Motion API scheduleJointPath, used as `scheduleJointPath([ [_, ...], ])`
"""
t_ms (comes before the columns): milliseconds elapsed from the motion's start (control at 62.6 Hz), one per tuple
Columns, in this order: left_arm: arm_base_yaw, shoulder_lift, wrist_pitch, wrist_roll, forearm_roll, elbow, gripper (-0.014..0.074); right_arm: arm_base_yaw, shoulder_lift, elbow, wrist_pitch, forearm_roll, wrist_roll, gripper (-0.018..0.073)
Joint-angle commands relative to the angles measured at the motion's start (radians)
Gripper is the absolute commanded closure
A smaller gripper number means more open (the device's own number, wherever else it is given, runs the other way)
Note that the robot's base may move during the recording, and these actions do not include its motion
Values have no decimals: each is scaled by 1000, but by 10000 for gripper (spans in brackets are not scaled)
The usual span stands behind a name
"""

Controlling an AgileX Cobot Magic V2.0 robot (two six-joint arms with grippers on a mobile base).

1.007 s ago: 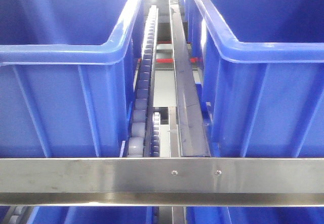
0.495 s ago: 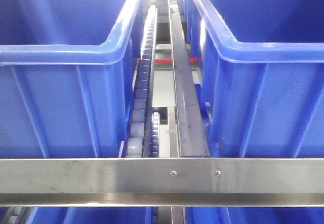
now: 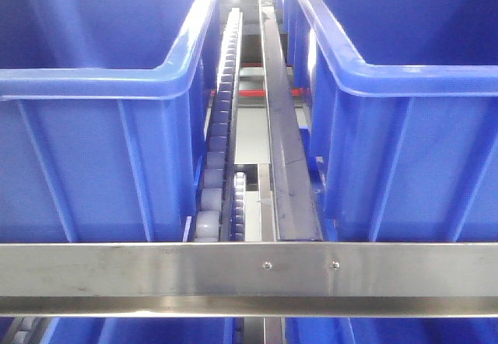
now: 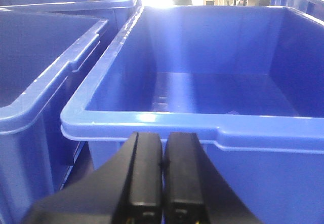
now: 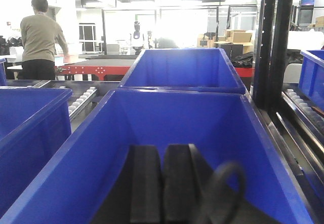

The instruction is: Pick and sort blue part to right shelf

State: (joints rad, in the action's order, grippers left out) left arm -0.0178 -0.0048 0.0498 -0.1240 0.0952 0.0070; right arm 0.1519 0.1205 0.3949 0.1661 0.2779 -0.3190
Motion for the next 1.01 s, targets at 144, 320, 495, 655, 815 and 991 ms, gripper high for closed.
scheduleJointPath([
  [144,-4,-22,-82,-4,-8,24,472,-6,13,27,-89,38,8,524],
  [320,-4,-22,-82,-4,-8,24,472,-7,15,1,-88,-35,34,524],
  [495,-4,-22,-82,-4,-8,24,472,-7,12,-85,-64,-307,363,524],
  [655,-4,-22,-82,-4,-8,24,472,-48,-48,-198,-129,-307,374,524],
  [815,-4,-22,-82,-4,-8,24,472,-131,-156,-312,-166,-342,373,524],
  [991,-4,-22,-82,-4,-8,24,472,-145,-152,-407,-234,-345,342,524],
])
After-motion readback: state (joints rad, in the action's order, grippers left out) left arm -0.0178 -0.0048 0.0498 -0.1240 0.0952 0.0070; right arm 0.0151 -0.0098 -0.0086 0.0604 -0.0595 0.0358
